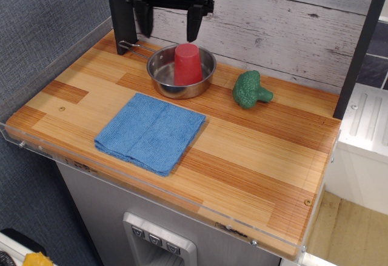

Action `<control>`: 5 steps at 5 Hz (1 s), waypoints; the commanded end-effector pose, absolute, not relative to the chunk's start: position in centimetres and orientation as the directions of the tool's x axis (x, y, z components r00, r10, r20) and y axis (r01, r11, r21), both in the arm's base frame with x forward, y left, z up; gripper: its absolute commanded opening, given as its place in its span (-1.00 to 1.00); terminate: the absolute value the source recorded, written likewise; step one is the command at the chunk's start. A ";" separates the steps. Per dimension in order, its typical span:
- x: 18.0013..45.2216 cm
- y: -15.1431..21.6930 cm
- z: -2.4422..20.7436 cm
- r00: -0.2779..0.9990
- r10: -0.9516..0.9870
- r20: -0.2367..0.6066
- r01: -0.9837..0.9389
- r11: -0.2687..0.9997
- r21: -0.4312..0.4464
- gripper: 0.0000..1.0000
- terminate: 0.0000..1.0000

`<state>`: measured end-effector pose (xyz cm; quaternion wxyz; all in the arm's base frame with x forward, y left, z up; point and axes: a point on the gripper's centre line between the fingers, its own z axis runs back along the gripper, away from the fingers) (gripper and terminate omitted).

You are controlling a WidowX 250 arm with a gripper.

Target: Put the red cup inside the pot.

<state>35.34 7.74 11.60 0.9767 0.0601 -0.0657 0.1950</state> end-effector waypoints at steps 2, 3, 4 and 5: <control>29.2 -0.7 15.2 0.953 0.266 0.147 -0.272 0.962 0.019 1.00 -1.00; 29.2 -5.2 14.9 0.985 0.102 0.139 -0.096 0.994 -0.048 1.00 -1.00; 29.0 -10.1 15.0 0.988 -0.048 0.147 0.053 0.998 -0.027 1.00 -1.00; 28.3 -13.4 15.3 0.974 -0.142 0.178 0.145 0.989 -0.002 1.00 -1.00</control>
